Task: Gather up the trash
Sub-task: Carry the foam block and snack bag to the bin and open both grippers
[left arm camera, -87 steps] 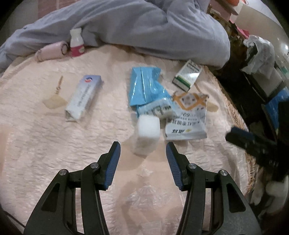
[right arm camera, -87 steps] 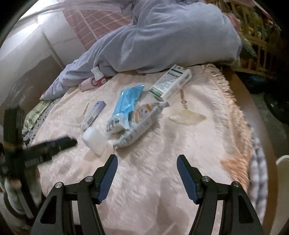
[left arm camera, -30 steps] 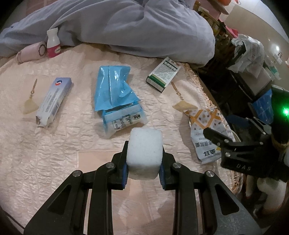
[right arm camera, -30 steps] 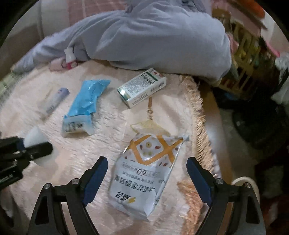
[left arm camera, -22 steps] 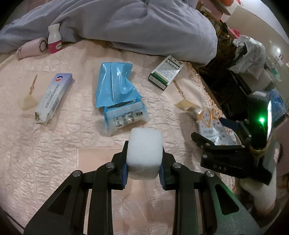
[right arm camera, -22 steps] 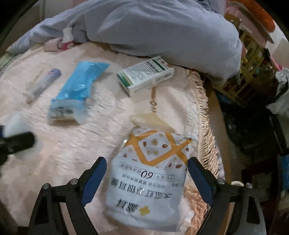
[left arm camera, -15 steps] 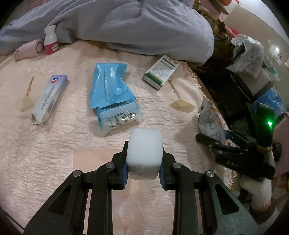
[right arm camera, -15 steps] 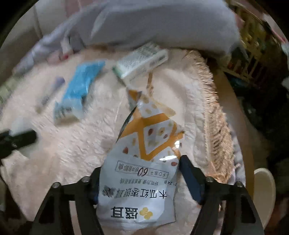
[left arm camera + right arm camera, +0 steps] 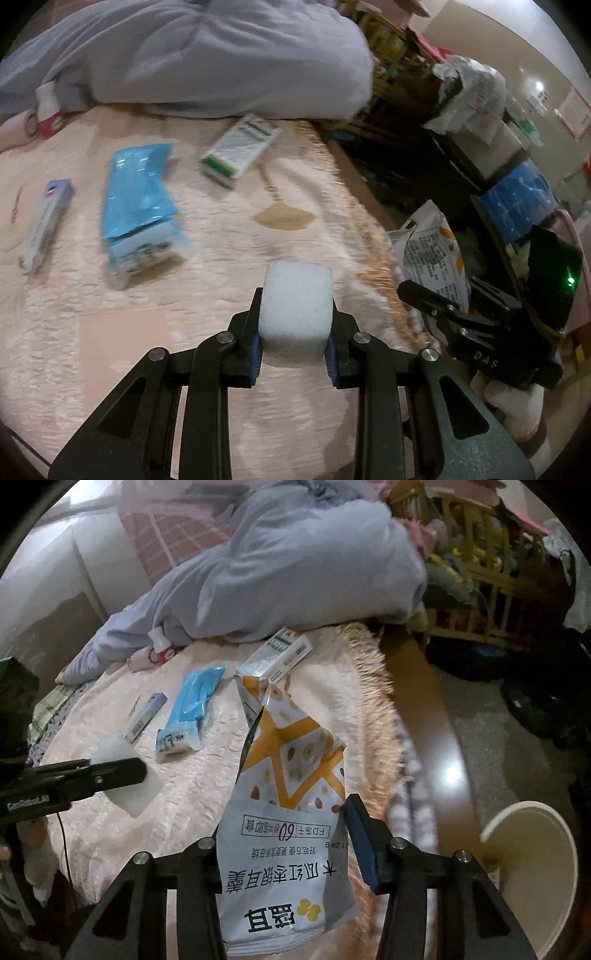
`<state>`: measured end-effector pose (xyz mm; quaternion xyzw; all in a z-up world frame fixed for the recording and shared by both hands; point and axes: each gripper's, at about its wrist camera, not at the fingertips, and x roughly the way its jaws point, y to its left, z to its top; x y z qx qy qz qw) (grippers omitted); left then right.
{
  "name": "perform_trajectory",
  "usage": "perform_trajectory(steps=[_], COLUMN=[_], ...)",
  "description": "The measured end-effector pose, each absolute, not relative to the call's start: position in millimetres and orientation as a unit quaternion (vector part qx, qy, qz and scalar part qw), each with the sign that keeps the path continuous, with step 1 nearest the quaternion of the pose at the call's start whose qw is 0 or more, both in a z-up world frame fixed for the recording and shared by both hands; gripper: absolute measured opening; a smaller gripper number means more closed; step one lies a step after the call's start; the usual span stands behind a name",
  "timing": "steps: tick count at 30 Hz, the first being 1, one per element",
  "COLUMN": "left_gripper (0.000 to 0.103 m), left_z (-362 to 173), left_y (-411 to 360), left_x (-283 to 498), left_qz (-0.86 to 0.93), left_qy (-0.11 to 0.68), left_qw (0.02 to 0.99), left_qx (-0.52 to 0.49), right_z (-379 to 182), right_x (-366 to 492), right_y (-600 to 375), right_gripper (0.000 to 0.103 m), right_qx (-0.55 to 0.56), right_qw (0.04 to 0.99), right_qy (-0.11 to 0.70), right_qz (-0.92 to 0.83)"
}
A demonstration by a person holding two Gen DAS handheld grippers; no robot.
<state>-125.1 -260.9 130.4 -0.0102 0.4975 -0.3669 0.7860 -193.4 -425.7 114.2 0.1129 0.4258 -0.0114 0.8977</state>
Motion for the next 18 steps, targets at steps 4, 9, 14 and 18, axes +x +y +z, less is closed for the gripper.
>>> perform_trajectory(steps=[4, 9, 14, 18], left_gripper=[0.024, 0.024, 0.024, 0.024], left_z=[137, 143, 146, 142], left_y=[-293, -337, -386, -422], left_x=[-141, -159, -183, -201], left_qz=[-0.391, -0.419, -0.451, -0.471], left_qy=[0.490, 0.484, 0.477, 0.476], left_qw=[0.779, 0.768, 0.753, 0.739], left_qx=[0.006, 0.028, 0.056, 0.074], right_z=[125, 125, 116, 106], right_x=[-219, -253, -289, -315], right_y=[-440, -477, -521, -552], right_gripper=[0.047, 0.047, 0.047, 0.047], right_qx=[0.094, 0.093, 0.112, 0.130], right_qw=[0.902, 0.898, 0.888, 0.877], right_qy=[0.419, 0.422, 0.428, 0.433], right_qz=[-0.037, -0.080, -0.129, -0.160])
